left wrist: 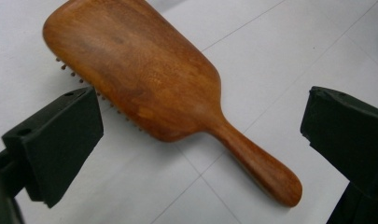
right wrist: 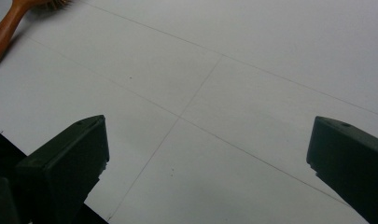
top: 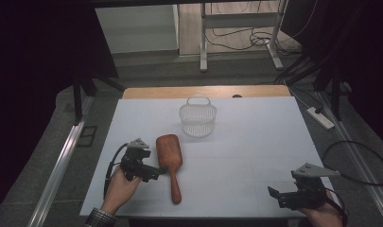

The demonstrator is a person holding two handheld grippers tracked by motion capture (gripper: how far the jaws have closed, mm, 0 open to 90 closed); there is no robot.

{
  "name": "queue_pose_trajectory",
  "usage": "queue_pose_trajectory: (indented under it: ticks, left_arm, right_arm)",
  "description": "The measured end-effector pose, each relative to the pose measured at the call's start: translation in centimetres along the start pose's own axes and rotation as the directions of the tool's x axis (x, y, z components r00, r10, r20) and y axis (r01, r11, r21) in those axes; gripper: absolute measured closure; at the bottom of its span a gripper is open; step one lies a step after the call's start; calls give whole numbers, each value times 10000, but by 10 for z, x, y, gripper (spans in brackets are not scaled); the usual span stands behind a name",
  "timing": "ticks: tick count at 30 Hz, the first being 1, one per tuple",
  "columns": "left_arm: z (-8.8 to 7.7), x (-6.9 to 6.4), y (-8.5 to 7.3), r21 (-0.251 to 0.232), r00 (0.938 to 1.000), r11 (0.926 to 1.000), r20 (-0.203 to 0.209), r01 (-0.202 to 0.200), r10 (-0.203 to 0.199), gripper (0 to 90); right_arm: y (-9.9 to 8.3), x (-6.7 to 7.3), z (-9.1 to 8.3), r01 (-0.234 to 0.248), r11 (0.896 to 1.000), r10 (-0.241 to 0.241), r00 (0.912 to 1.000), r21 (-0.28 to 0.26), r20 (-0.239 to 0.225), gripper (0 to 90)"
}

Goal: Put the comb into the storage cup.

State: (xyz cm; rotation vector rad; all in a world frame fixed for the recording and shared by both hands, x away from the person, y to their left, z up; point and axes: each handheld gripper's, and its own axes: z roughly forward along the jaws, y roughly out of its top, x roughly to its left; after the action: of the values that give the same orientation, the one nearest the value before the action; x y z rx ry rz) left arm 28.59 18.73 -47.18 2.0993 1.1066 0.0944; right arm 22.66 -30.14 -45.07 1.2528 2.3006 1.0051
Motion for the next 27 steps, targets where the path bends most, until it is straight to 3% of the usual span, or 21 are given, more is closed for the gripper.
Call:
queue_pose_trajectory:
  ticks: [11,27]
  left_arm:
    - [16,-3,15,330,9998,9994,205,35,-42,0]
    - [39,-18,37,796,9957,9929,364,-882,855,0]
  right_arm:
    - [0,0,0,10,10000,-10,10000,2,-13,0]
    - [0,0,1,40,10000,-40,10000,35,-24,0]
